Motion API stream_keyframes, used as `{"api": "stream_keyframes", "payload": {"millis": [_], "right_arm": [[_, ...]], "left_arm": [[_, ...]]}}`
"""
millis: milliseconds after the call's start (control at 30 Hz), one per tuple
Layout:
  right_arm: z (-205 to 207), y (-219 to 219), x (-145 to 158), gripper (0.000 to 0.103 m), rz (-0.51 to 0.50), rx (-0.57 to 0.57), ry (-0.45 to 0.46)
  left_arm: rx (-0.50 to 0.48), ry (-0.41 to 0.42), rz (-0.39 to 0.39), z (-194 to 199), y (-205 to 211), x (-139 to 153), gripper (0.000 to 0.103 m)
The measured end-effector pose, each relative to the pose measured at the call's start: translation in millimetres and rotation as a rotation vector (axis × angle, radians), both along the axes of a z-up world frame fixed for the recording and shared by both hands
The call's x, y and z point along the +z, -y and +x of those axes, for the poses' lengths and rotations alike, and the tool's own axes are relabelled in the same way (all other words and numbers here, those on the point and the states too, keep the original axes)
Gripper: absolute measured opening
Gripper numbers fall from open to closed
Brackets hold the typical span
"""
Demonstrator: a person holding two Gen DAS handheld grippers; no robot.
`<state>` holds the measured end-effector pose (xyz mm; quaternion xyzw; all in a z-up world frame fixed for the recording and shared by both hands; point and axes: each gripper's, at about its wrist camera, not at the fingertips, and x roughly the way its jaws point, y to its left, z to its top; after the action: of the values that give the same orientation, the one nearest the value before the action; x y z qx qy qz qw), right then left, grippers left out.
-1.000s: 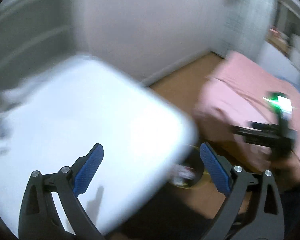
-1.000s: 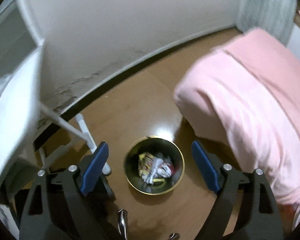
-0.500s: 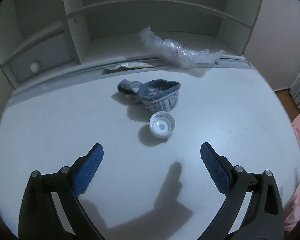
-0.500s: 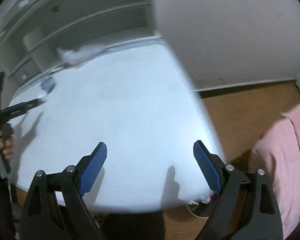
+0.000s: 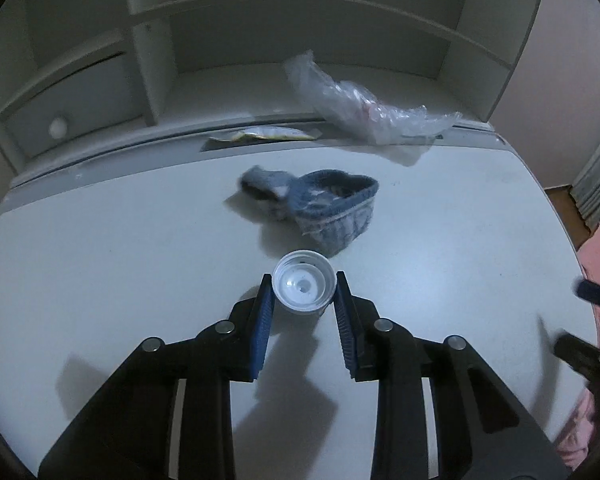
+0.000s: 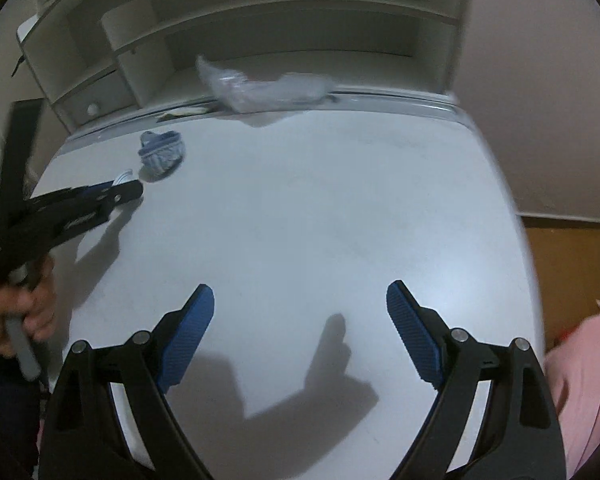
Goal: Collect trash
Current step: 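Grasp the white bottle cap with left tool while right tool grasps the blue sock, then carry the cap and sock over the bin and open both tools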
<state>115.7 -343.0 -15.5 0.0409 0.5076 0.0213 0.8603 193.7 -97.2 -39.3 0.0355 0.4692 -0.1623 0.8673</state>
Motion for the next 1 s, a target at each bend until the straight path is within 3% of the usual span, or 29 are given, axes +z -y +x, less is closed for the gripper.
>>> {"api": "stream_keyframes", "payload": {"millis": [233, 567, 633, 667, 700, 733, 867, 1000], "right_arm": [[78.3, -72.4, -24.9, 0.085, 0.022, 0.151, -0.053], [169.5, -145.2, -35.9, 0.084, -0.063, 0.223, -0.090], [169.4, -146.5, -36.0, 0.077, -0.084, 0.221, -0.088], [169.8, -146.7, -35.4, 0.062, -0.083, 0.222, -0.086], [169.1, -146.8, -32.2, 0.031, -0.083, 0.224, -0.082], [166.6, -145.5, -28.7, 0.024, -0.075, 0.229, -0.087], [150.2, -132.4, -21.6, 0.024, -0.076, 0.220, -0.085], [105.3, -83.1, -6.5, 0.024, -0.035, 0.153, -0.050]], "left_arm": [[0.029, 0.058, 0.064, -50.8, -53.6, 16.6, 0.029], [0.125, 0.017, 0.067, -81.3, -111.8, 11.0, 0.029], [0.134, 0.018, 0.067, -82.7, -116.9, 11.0, 0.029], [0.138, 0.017, 0.065, -82.8, -118.5, 11.1, 0.029], [0.140, 0.017, 0.064, -83.7, -119.5, 11.6, 0.029], [0.139, 0.018, 0.063, -84.8, -120.5, 12.5, 0.029], [0.115, 0.024, 0.059, -87.7, -110.0, 15.0, 0.029], [0.040, 0.038, 0.045, -92.8, -76.6, 20.7, 0.029]]}}
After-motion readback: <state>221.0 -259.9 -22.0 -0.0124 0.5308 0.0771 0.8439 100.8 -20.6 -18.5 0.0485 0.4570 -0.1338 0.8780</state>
